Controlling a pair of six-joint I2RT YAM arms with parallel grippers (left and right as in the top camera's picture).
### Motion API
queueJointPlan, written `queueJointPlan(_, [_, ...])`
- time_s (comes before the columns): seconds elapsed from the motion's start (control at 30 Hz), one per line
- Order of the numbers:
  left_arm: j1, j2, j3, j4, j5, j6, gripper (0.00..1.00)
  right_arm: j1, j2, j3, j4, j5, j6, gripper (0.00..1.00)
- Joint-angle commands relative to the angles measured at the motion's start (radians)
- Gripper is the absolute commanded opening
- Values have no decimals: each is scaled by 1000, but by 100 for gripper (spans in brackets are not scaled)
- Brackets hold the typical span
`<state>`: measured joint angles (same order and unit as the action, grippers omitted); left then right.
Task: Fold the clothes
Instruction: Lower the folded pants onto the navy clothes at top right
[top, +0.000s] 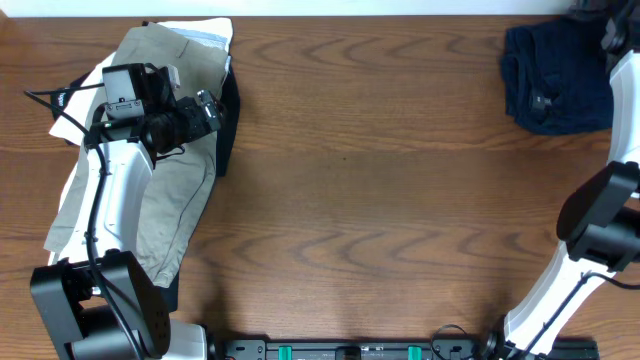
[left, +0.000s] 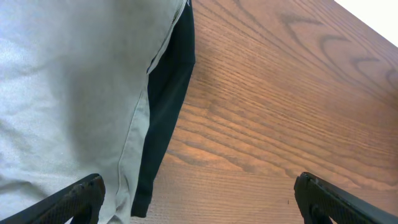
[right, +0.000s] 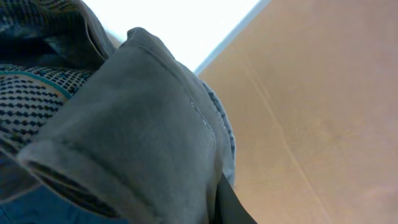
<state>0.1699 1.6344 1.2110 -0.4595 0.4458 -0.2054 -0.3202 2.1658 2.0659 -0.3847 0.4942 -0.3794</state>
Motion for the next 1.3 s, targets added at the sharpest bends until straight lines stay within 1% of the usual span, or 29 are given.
queueJointPlan(0.0, [3, 12, -11, 6, 6, 17, 98, -3, 8, 31, 39, 27, 27, 1])
queueJointPlan(0.17, [3, 12, -11, 9, 6, 17, 98, -7, 12, 31, 77, 29, 30, 1])
queueJointPlan(0.4, [3, 12, -11, 20, 6, 17, 98, -6, 29, 31, 78, -5, 74, 1])
queueJointPlan(0.73, [3, 12, -11, 20, 6, 17, 98, 42, 98, 31, 14, -19, 99, 1])
queueJointPlan(0.77, [3, 12, -11, 20, 6, 17, 98, 49, 98, 31, -5, -35, 99, 4])
queueJointPlan(0.83, [3, 12, -11, 20, 6, 17, 98, 68, 98, 31, -61, -89, 99, 17])
queueJointPlan(0.87, [3, 12, -11, 20, 6, 17, 98, 79, 98, 31, -95, -124, 100, 20])
queueJointPlan(0.97, [3, 12, -11, 20, 6, 17, 98, 113, 98, 31, -207, -232, 130, 38])
queueJointPlan(1.03, [3, 12, -11, 20, 6, 17, 98, 139, 98, 31, -298, -328, 141, 57])
queueJointPlan(1.07, [3, 12, -11, 20, 6, 17, 98, 152, 98, 31, -341, -369, 149, 64])
queueJointPlan(1.13, [3, 12, -11, 20, 6, 17, 98, 176, 98, 31, -406, -418, 175, 85])
queueJointPlan(1.2, [3, 12, -11, 20, 6, 17, 98, 203, 98, 31, -460, -452, 185, 86])
queueJointPlan(1.27, [3, 12, -11, 20, 6, 17, 98, 225, 97, 31, -490, -471, 187, 85])
